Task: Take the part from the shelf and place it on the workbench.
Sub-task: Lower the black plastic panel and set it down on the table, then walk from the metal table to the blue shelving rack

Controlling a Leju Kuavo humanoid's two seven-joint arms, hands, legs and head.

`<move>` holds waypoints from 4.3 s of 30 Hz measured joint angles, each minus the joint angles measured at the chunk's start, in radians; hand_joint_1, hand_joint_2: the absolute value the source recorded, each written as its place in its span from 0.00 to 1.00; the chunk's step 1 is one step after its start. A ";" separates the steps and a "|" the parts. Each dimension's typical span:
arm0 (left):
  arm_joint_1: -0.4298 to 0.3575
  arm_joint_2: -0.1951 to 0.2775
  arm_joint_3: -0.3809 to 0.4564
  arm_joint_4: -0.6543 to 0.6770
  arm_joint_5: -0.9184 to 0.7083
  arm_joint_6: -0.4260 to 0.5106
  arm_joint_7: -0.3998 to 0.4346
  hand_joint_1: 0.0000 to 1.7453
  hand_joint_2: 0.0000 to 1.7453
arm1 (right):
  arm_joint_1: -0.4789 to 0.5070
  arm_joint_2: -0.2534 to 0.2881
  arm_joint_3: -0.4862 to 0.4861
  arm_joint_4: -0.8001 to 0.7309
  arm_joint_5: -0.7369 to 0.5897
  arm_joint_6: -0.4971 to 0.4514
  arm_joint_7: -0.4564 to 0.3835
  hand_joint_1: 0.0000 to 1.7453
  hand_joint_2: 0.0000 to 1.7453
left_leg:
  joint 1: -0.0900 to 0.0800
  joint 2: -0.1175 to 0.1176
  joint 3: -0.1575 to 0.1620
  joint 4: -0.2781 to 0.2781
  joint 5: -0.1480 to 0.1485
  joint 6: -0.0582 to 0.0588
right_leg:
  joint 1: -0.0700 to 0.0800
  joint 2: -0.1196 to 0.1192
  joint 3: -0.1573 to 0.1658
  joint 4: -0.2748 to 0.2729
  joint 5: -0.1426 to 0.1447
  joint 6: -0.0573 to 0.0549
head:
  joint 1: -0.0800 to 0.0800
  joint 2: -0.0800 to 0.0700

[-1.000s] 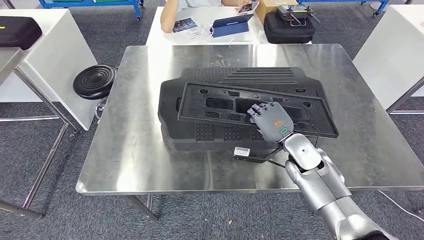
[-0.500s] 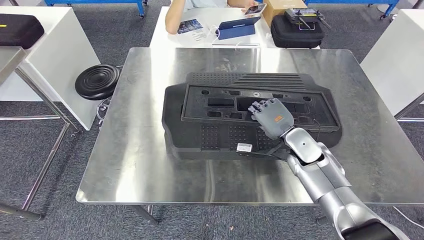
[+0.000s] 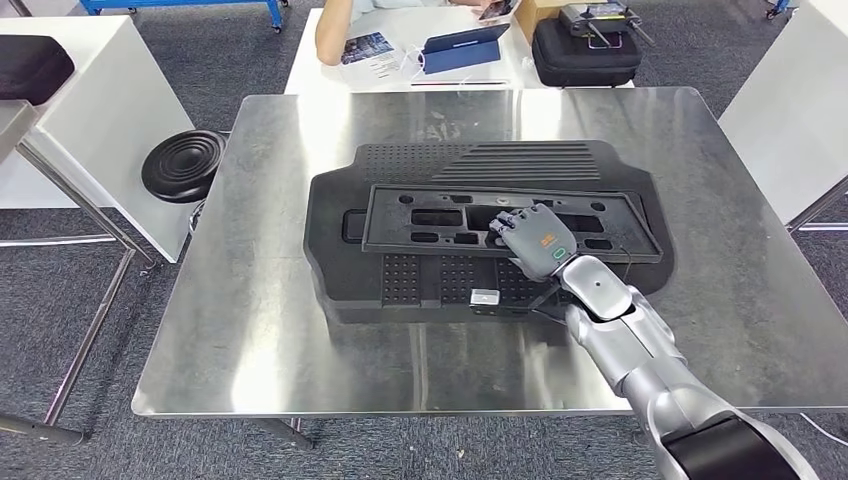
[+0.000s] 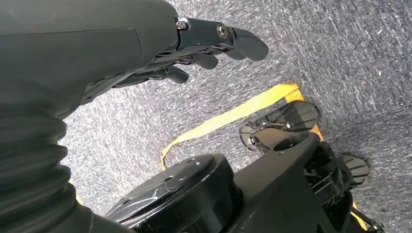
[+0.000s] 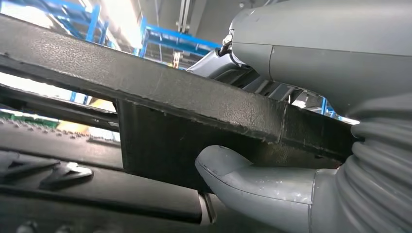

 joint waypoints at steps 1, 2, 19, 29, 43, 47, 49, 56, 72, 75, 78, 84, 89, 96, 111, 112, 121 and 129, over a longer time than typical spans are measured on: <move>0.000 0.000 0.000 0.000 0.000 0.000 0.001 0.00 1.00 | -0.004 0.002 0.000 0.011 -0.001 0.000 0.000 0.75 0.75 | 0.000 0.000 0.000 0.000 0.000 -0.004 | 0.000 0.000 0.000 0.000 0.000 0.000 | 0.000 0.000; 0.000 0.000 0.000 0.000 0.000 0.000 0.001 0.00 1.00 | -0.008 0.003 0.000 0.021 -0.001 0.000 0.000 0.50 0.50 | 0.000 0.000 0.000 0.000 0.000 -0.006 | 0.000 0.000 0.001 0.000 0.000 0.000 | 0.000 0.000; -0.003 -0.007 0.006 0.000 0.034 0.039 0.053 0.00 0.00 | -0.038 0.067 -0.004 0.104 -0.044 0.020 0.011 0.00 0.00 | -0.011 0.000 0.005 0.001 -0.001 -0.004 | -0.008 -0.001 0.009 -0.004 0.000 0.001 | 0.000 0.000; -0.003 -0.010 0.034 0.000 0.073 0.040 0.044 0.00 0.00 | -0.019 0.104 -0.008 0.008 -0.211 0.230 -0.085 0.00 0.00 | -0.011 0.000 0.005 0.001 -0.002 -0.004 | -0.007 -0.001 0.009 -0.004 0.000 0.001 | 0.000 0.000; 0.003 -0.010 0.061 0.000 0.075 0.043 0.037 0.00 0.00 | 0.109 0.162 0.012 -0.345 -0.524 0.433 -0.144 0.00 0.00 | -0.011 0.000 0.005 0.000 -0.002 -0.004 | -0.008 -0.001 0.009 -0.004 0.000 0.001 | 0.001 0.000; 0.010 -0.010 0.066 0.000 0.072 0.049 0.028 0.00 0.00 | 0.194 0.190 0.015 -0.553 -0.731 0.488 -0.131 0.00 0.00 | -0.010 0.000 0.005 0.000 -0.003 -0.004 | -0.007 -0.001 0.009 -0.004 -0.001 0.001 | 0.000 0.000; 0.013 -0.010 0.066 0.000 0.069 0.051 0.025 0.00 0.00 | 0.234 0.203 0.015 -0.641 -0.808 0.506 -0.119 0.00 0.00 | -0.010 0.000 0.005 0.000 -0.003 -0.005 | -0.007 -0.001 0.009 -0.004 -0.001 0.001 | 0.001 0.000; 0.017 -0.014 0.074 0.000 0.073 0.072 0.022 0.00 0.00 | 0.356 0.246 -0.014 -0.836 -1.102 0.570 -0.105 0.00 0.00 | -0.011 0.000 0.006 0.000 -0.004 -0.005 | -0.007 -0.001 0.009 -0.005 -0.001 0.001 | 0.001 0.000; 0.033 -0.037 0.144 0.000 0.127 0.123 0.016 0.00 0.00 | 0.776 0.256 -0.136 -1.232 -1.464 0.623 -0.153 0.00 0.00 | -0.011 0.000 0.007 0.000 -0.010 -0.003 | -0.008 -0.001 0.011 -0.006 -0.004 0.003 | 0.001 0.000; 0.034 -0.043 0.155 0.000 0.128 0.130 0.016 0.00 0.00 | 0.831 0.259 -0.179 -1.268 -1.489 0.619 -0.162 0.00 0.00 | -0.011 0.000 0.007 0.000 -0.010 -0.003 | -0.008 -0.001 0.012 -0.006 -0.004 0.003 | 0.001 0.000; 0.035 -0.047 0.160 0.000 0.128 0.133 0.015 0.00 0.00 | 0.868 0.267 -0.223 -1.295 -1.516 0.616 -0.163 0.00 0.00 | -0.011 0.000 0.007 0.000 -0.010 -0.003 | -0.008 -0.001 0.012 -0.006 -0.004 0.003 | 0.001 0.000; 0.036 -0.054 0.167 0.000 0.125 0.136 0.014 0.00 0.00 | 0.912 0.282 -0.317 -1.324 -1.536 0.607 -0.157 0.00 0.00 | -0.014 0.000 0.009 0.002 -0.014 0.002 | -0.011 -0.001 0.014 -0.007 -0.004 0.004 | 0.000 0.000; 0.036 -0.055 0.167 0.000 0.124 0.143 0.014 0.00 0.00 | 0.920 0.287 -0.371 -1.333 -1.540 0.604 -0.147 0.00 0.00 | -0.017 0.000 0.009 0.009 -0.018 0.009 | -0.014 -0.001 0.017 -0.007 -0.005 0.008 | 0.000 0.000; 0.036 -0.061 0.171 0.000 0.123 0.152 0.016 0.00 0.00 | 0.923 0.292 -0.405 -1.344 -1.533 0.597 -0.124 0.00 0.00 | -0.002 0.005 0.022 -0.006 0.000 0.034 | -0.011 -0.001 -0.013 0.066 -0.049 0.015 | 0.004 0.000; 0.037 -0.076 0.179 -0.002 0.105 0.150 0.017 0.00 0.00 | 0.927 0.307 -0.456 -1.342 -1.522 0.584 -0.099 0.00 0.00 | 0.003 0.002 -0.007 0.074 -0.064 -0.013 | -0.019 -0.002 0.054 -0.006 -0.031 -0.005 | 0.005 0.000; 0.037 -0.076 0.179 -0.002 0.105 0.150 0.017 0.00 0.00 | 0.927 0.309 -0.458 -1.342 -1.522 0.584 -0.099 0.00 0.00 | 0.004 0.001 -0.033 0.138 -0.105 -0.016 | -0.018 -0.003 0.051 -0.006 -0.029 -0.011 | 0.004 0.000; 0.040 -0.077 0.180 -0.007 0.106 0.148 0.018 0.00 0.00 | 0.927 0.311 -0.474 -1.343 -1.525 0.584 -0.098 0.00 0.00 | 0.006 -0.006 0.048 0.034 -0.054 -0.013 | -0.007 -0.001 0.022 0.015 -0.009 -0.005 | 0.007 0.000; 0.041 -0.078 0.180 -0.008 0.104 0.141 0.016 0.00 0.00 | 0.928 0.311 -0.487 -1.342 -1.516 0.578 -0.090 0.00 0.00 | -0.005 0.002 -0.029 0.030 0.011 0.042 | -0.009 0.000 -0.079 0.247 -0.155 0.002 | 0.018 0.000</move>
